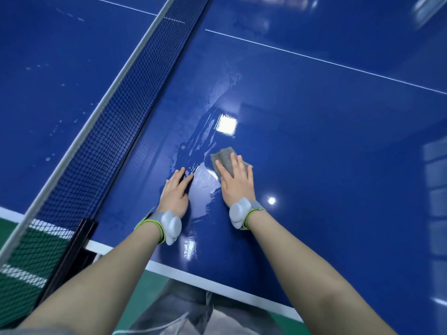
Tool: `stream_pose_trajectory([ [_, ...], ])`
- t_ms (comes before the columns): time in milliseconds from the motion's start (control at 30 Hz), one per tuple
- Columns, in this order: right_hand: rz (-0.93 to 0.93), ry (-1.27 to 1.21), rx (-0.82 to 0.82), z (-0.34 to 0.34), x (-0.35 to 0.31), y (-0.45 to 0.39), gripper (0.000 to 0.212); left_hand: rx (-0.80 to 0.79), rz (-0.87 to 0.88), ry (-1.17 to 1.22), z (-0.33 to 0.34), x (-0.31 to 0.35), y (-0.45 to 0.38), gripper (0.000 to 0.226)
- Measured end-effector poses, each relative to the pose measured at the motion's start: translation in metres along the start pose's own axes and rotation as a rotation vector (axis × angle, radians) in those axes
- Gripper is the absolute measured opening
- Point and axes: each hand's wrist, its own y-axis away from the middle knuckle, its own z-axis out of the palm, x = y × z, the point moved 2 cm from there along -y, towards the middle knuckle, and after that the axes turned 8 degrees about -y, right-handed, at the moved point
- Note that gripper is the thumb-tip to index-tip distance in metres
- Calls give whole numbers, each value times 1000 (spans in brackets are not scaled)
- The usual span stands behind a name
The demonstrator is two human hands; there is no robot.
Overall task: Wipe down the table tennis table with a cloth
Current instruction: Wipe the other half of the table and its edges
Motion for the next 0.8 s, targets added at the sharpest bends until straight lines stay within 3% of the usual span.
stream_pose_trajectory([
  [133,-277,18,-107,15,-18,21,47,-18,23,10,-2,-3,5,59],
  [233,-359,104,-94,5,1,16,45,-38,55,17,-5,-9,9,60],
  [367,46,36,-5,-2,14,14,48,-72,92,20,-13,-25,18,60],
  [500,193,-7,30,15,-13,23,50,-92,113,17,-19,-38,28,60],
  [667,-77,24,-79,37,-55,52,48,-78,144,0,-25,-60,41,62],
  [800,-296,101,-94,34,-36,58,46,-104,174,3,-30,-75,52,61],
])
